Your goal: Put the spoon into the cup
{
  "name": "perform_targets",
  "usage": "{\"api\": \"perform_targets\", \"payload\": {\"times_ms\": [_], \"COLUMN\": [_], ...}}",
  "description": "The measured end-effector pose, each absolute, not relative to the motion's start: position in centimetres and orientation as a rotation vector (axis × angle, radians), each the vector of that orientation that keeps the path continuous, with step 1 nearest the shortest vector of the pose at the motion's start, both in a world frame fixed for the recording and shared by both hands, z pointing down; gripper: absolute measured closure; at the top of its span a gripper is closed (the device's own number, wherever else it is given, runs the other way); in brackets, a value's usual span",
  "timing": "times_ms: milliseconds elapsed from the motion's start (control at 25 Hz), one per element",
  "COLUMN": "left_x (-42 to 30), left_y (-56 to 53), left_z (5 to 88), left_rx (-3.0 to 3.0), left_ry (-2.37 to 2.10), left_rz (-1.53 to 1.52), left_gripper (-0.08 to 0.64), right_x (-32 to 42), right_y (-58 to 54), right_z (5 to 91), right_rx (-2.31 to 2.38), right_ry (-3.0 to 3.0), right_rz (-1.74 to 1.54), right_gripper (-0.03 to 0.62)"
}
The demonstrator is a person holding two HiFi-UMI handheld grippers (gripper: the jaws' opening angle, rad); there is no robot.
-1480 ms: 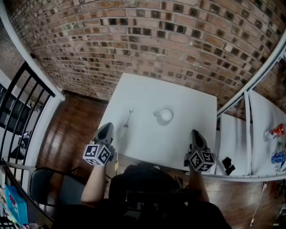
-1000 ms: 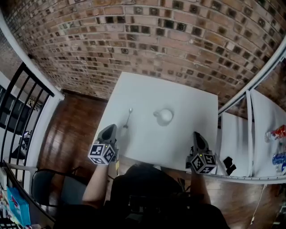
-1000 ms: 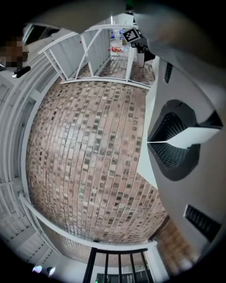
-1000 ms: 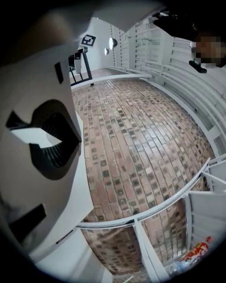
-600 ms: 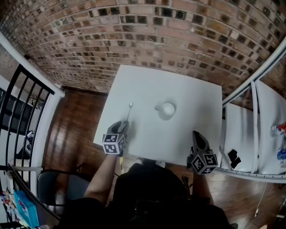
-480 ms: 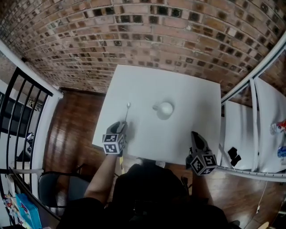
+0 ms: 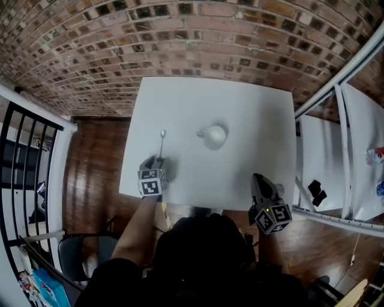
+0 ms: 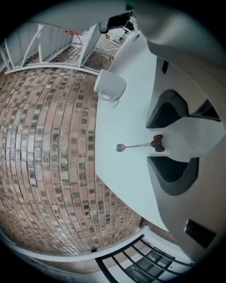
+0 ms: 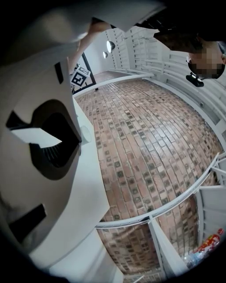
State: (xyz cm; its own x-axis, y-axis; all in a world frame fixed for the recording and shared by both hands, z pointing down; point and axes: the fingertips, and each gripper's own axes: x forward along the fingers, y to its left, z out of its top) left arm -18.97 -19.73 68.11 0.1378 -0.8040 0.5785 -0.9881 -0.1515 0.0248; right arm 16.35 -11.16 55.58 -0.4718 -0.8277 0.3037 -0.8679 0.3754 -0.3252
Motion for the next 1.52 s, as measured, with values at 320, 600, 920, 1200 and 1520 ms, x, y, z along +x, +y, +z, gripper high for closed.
{"api": "perform_targets", "payload": {"times_ms": [320, 600, 920, 1200, 1520], "left_x": [-18.6, -18.6, -19.2, -20.1, -20.6], "left_y": [-19.8, -20.1, -20.3, -20.4, -20.6], "left_z": [69.2, 69.6, 69.3, 67.7, 63.6], "left_rx": [2.012, 1.984, 1.942, 1.945, 2.040], "left_ry": [-1.736, -1.707, -1.657, -1.704, -1.767], "left_rz": [0.602, 0.625, 0.644, 0.595, 0.515], "left_gripper": [0.351, 0.351, 0.442, 0.442, 0.442], "right_x": [17.1, 15.2, 14.7, 14.8, 14.3], "right_y": [-11.2, -11.1, -11.6, -11.6, -12.3], "right_z": [55.9, 56.1, 55.4, 54.9, 53.7], "right_rx": [1.568, 1.499, 1.488, 1.500, 1.493], "right_ry": [-2.503, -2.532, -2.556, -2.565, -2.601], "right_rz": [0.683, 0.681, 0.654, 0.636, 0.595], "right_gripper": [0.588, 0.588, 0.588, 0.588, 0.588]}}
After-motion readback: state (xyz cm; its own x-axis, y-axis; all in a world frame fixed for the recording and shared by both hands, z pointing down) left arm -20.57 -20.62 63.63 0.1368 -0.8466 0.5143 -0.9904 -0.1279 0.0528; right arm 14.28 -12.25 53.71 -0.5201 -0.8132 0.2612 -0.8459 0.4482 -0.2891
